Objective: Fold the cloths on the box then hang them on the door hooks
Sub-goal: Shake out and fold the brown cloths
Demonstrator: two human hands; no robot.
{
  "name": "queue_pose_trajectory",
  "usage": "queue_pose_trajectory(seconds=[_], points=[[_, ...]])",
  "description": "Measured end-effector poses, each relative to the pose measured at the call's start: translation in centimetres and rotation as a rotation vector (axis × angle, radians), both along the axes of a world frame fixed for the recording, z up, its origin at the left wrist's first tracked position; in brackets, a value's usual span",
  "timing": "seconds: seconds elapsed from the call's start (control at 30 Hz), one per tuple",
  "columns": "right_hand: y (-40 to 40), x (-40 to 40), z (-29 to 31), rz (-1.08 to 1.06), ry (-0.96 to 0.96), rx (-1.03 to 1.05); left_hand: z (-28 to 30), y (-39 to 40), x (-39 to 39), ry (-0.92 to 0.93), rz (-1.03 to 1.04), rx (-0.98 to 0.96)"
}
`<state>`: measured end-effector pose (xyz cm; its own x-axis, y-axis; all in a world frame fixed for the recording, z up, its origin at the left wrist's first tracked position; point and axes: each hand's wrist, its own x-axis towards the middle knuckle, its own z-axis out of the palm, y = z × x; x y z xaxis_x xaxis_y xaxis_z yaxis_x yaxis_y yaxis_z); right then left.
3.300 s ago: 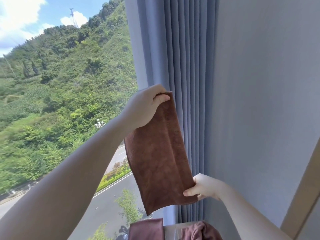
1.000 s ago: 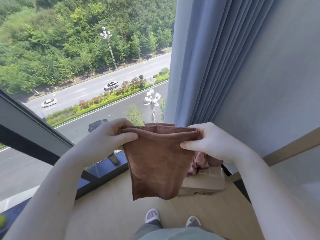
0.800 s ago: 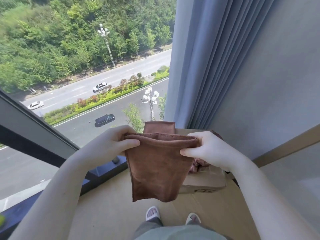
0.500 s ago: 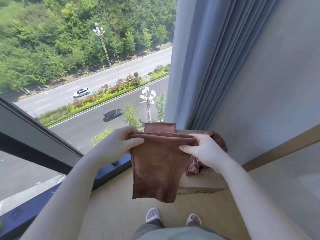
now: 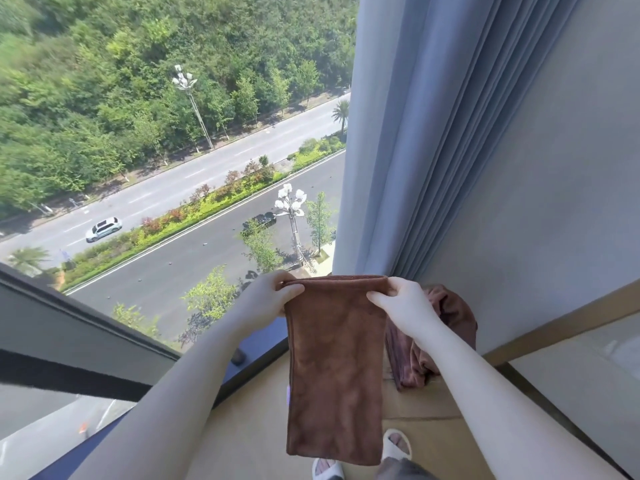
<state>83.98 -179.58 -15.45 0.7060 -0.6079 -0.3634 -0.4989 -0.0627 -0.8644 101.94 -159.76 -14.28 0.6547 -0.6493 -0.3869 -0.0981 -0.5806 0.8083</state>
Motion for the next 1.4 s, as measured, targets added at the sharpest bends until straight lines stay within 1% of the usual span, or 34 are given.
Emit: queue_pose_trajectory(seconds=[0.27,0.5,0.67,0.83,1.03,1.27,1.4], points=[[-4.3,5.1,-5.8,0.012,0.14,0.002,-5.3,-5.4,4.6,-0.077,0.008,0.171],[-7.3,8.8,-12.5,0.026,0.274,0.056,-11.7,-7.9,7.0,-0.047,0.115,0.223],[-8.4,10.2,-16.2,0.069,0.376,0.027,-15.2,-8.7,7.5,-0.037,0.172,0.249],[-9.0,10.9,-17.9,0.089,0.431,0.0,-17.3,-9.5,8.2,-0.038,0.183,0.268],[-9.3,11.6,-19.0,0.109,0.448,0.001,-19.1,-9.7,8.8,-0.031,0.189,0.295],[-9.0,11.4,-19.5,0.108,0.522,-0.049,-20.5,-9.7,8.9,-0.049,0.147,0.383],[-9.3,10.9,-18.6,0.168,0.48,-0.09,-20.7,-9.5,8.9,-0.095,0.132,0.443]])
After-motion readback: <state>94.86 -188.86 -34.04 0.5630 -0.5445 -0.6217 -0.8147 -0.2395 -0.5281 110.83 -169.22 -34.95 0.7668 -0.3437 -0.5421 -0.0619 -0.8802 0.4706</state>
